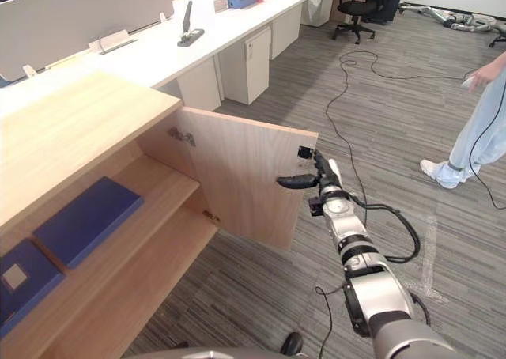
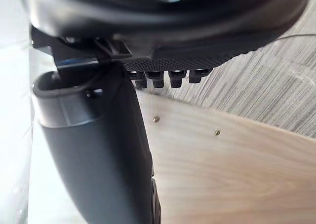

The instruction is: Walk over to the cabinet, pick up the folder, carry it to the office cabinet, place the folder inside the office cabinet, then close the office cabinet door

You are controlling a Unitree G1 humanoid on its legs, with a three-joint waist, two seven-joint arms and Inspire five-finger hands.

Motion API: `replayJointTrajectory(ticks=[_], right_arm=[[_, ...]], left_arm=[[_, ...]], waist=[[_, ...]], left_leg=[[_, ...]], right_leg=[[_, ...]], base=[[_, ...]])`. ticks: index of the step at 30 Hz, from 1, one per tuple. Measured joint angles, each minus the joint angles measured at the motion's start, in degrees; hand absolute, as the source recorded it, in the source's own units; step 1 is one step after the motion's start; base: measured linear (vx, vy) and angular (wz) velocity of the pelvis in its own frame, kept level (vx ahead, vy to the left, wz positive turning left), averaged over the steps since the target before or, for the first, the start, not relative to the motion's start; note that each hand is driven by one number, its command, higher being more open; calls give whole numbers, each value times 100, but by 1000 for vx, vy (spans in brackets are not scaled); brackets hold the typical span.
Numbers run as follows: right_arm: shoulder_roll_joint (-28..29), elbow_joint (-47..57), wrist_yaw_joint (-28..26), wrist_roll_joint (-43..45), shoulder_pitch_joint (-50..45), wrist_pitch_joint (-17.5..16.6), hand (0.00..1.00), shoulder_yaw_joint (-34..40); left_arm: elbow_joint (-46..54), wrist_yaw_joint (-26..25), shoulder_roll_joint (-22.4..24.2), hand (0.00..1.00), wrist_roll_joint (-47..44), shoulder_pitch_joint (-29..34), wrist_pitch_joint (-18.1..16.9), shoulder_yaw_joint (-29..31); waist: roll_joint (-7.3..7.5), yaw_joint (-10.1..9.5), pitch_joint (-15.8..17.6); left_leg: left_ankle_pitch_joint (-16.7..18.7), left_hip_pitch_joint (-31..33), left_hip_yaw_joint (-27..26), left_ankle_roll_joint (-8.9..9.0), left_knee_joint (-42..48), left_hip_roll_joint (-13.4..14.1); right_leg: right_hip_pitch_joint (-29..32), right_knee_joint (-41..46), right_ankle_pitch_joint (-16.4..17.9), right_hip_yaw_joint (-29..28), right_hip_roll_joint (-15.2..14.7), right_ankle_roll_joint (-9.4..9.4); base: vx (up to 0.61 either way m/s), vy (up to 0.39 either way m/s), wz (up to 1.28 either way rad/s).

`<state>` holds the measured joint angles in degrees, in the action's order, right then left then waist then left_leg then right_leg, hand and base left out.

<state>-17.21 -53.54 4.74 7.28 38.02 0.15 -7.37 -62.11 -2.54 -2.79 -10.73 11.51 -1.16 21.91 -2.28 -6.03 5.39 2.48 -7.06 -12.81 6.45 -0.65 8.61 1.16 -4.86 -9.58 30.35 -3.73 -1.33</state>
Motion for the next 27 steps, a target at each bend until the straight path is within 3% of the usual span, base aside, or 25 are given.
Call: replayJointTrajectory(ticks=[8,15,21,24,27], right_arm=[[-86,0,-1,194,93,-4,100,-427],[-260,189,-2,200,103,-20,100,-1288],[-569,1491,-76,270,-549,-21,100,-1986],[-559,2266,-91,976,-1085,-93,100,-2116],[-544,2740,-91,1336,-1388,-129,100,-2542]], left_arm=[[-8,-99,-5,100,12,-4,45,298],[-13,-210,-30,100,44,-46,45,685],[-197,-219,-39,100,248,-209,41,883],[-354,-230,-29,100,253,-341,12,956],[-622,-270,-8,100,292,-452,1,1103]], waist=[[29,23,18],[80,58,49],[87,184,49],[94,197,42],[191,229,-17]], left_leg=[[-32,-13,-15,39,-24,91],[-31,-24,-63,95,-6,222],[-34,-69,-186,152,-2,401],[-35,-81,-257,155,41,492],[-30,-57,-342,162,208,555]], right_leg=[[1,1,26,3,119,-59],[9,-3,112,-28,231,-128],[22,-1,213,-99,429,-227],[29,3,251,-147,533,-268],[30,3,285,-238,602,-312]], base=[[-4,3,0],[-38,11,-5],[-5,-20,-10],[24,-33,-14],[13,-42,-20]])
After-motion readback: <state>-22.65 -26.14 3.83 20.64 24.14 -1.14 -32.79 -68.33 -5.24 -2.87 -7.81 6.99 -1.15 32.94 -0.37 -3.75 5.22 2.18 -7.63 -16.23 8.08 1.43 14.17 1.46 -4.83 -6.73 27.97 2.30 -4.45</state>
